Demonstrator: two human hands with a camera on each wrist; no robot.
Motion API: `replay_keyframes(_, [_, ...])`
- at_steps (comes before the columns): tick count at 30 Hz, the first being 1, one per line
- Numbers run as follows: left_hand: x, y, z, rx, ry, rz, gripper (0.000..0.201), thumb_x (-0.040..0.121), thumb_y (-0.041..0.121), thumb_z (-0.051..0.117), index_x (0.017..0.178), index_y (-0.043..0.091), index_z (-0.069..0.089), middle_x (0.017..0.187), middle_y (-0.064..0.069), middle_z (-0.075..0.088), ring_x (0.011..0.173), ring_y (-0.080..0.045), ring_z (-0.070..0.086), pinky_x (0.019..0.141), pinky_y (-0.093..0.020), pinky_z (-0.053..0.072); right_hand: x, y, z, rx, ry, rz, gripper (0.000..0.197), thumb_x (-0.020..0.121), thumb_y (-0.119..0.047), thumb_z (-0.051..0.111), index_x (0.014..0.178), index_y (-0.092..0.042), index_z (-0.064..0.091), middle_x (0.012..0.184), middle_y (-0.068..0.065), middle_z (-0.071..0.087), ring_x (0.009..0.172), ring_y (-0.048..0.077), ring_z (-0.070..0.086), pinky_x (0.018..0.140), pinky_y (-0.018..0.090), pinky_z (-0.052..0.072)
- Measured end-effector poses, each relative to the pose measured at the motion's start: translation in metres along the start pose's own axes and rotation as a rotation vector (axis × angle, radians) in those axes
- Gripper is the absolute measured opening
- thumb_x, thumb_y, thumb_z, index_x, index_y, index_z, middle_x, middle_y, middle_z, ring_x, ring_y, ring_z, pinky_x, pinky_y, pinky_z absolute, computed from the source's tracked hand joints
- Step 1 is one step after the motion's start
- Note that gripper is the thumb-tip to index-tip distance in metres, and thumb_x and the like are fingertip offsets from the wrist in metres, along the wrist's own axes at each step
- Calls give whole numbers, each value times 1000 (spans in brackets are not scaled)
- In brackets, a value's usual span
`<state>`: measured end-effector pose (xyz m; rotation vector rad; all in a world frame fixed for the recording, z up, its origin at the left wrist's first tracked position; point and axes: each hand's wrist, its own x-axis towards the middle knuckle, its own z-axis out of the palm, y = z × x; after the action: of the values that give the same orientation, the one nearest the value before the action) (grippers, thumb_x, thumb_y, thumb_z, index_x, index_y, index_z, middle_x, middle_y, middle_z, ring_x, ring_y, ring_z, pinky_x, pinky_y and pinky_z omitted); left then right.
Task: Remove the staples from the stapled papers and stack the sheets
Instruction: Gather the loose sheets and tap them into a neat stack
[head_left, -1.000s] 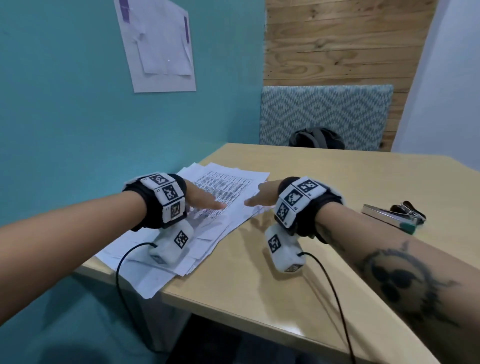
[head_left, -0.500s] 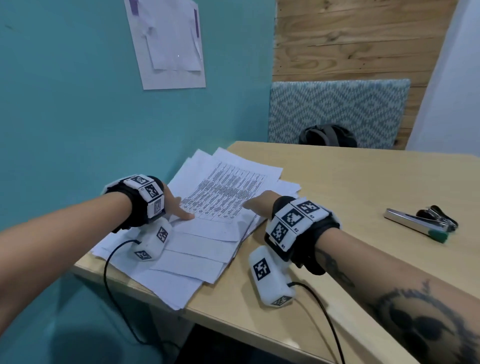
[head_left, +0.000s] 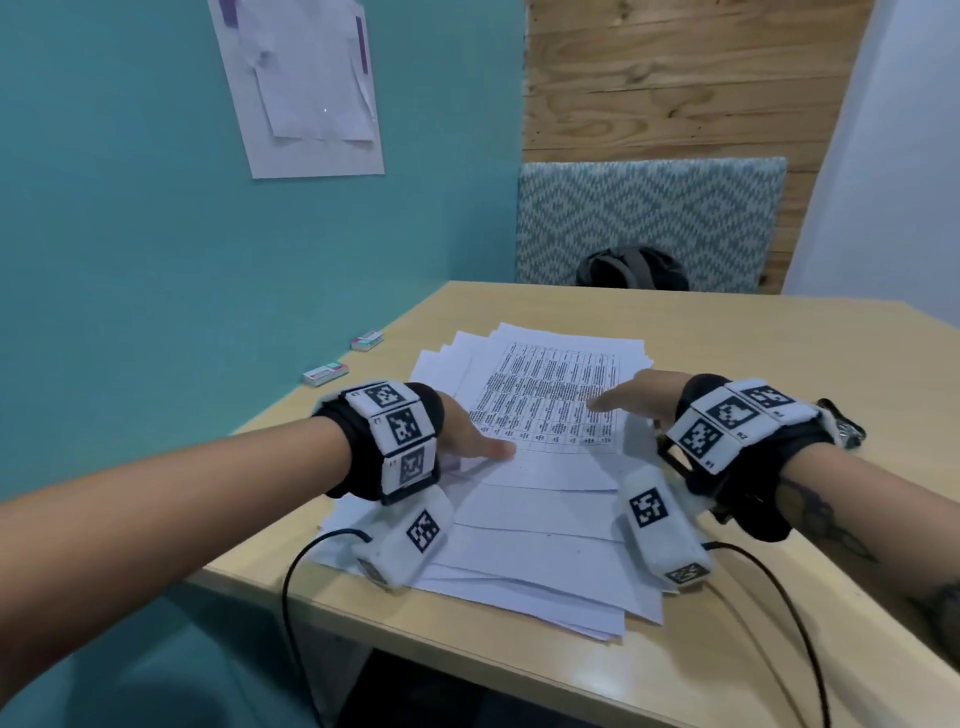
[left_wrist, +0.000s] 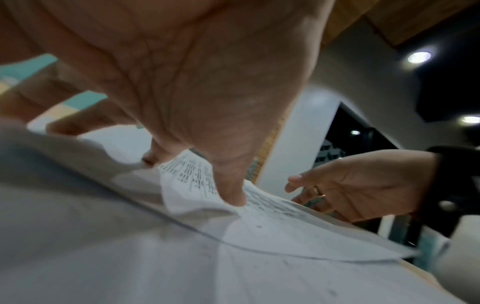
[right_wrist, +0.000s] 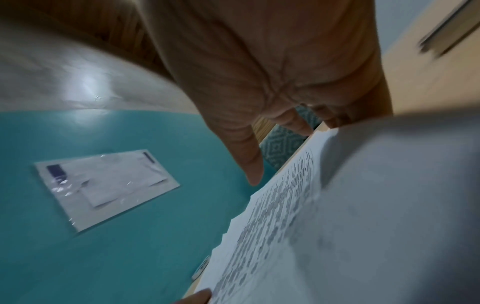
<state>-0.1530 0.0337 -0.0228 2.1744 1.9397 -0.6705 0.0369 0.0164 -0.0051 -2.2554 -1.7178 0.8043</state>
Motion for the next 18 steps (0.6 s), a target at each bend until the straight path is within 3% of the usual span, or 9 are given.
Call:
replay_keyframes(2, [-4, 7, -4, -81, -1, 52, 83, 86, 70, 23, 144, 12, 31, 148, -8, 35, 134, -25, 36, 105, -35, 28, 3, 17, -8, -15, -4, 24, 56, 89, -40, 59, 130, -3, 49, 130, 16, 52, 117, 32, 51, 103, 37, 40])
replay_keyframes(3, [-6, 9, -6, -159, -10, 70, 81, 86, 69, 25, 144, 12, 29, 149, -8, 33, 133, -26, 37, 102, -35, 34, 4, 26, -10, 19, 3, 26, 44, 85, -43, 62, 112, -8, 57, 110, 15, 59, 100, 31, 56, 98, 38, 43])
replay_keyframes(5, [-6, 6, -12, -474, -54, 86, 78, 86, 65, 36, 144, 13, 28, 146, -13, 33, 119, -30, 47, 91, -38, 45, 20, 51, -17, 47, -1, 38, 40, 78, -48, 68, 79, -12, 52, 76, 7, 49, 75, 28, 50, 93, 43, 48])
replay_keyframes(8, [5, -8, -21, -824, -35, 76, 65, 89, 49, 48, 139, 9, 34, 129, -17, 45, 86, -24, 52, 72, -36, 48, 23, 81, -31, 94, -6, 107, 40, 75, -45, 72, 84, -12, 49, 75, 6, 49, 78, 28, 52, 91, 43, 50])
replay_keyframes(10, [15, -15, -19, -812, 48, -6, 57, 89, 45, 52, 129, 5, 42, 114, -12, 49, 83, -22, 49, 63, -31, 45, 14, 89, -36, 163, -16, 140, 33, 80, -33, 71, 81, -11, 47, 71, 9, 53, 73, 29, 56, 85, 41, 52])
replay_keyframes(13, [26, -13, -12, -676, 38, -90, 42, 84, 48, 59, 93, 8, 53, 79, -8, 48, 66, -21, 42, 59, -26, 37, 11, 95, -39, 102, 41, 153, 36, 82, -37, 69, 72, -11, 46, 71, 9, 55, 82, 30, 57, 94, 46, 48])
replay_keyframes(14, [27, -9, -12, -659, 26, -95, 43, 84, 48, 59, 92, 6, 55, 77, -9, 50, 64, -21, 41, 60, -26, 36, 11, 94, -39, 76, 41, 163, 36, 83, -39, 66, 73, -10, 48, 71, 9, 56, 82, 30, 57, 95, 44, 47])
replay_keyframes(16, [26, 1, -11, -675, 15, -81, 66, 86, 49, 56, 120, -8, 51, 105, -21, 62, 61, -22, 43, 58, -25, 37, 6, 87, -35, 35, -2, 163, 43, 88, -44, 58, 71, -5, 55, 66, 10, 58, 71, 28, 56, 90, 38, 48])
replay_keyframes(18, [26, 10, -14, -610, -3, -28, 78, 89, 54, 46, 133, -10, 37, 98, -7, 51, 73, -31, 56, 58, -27, 38, 2, 80, -32, -64, -55, 172, 55, 94, -46, 48, 58, -4, 56, 54, 5, 56, 56, 20, 50, 76, 30, 44])
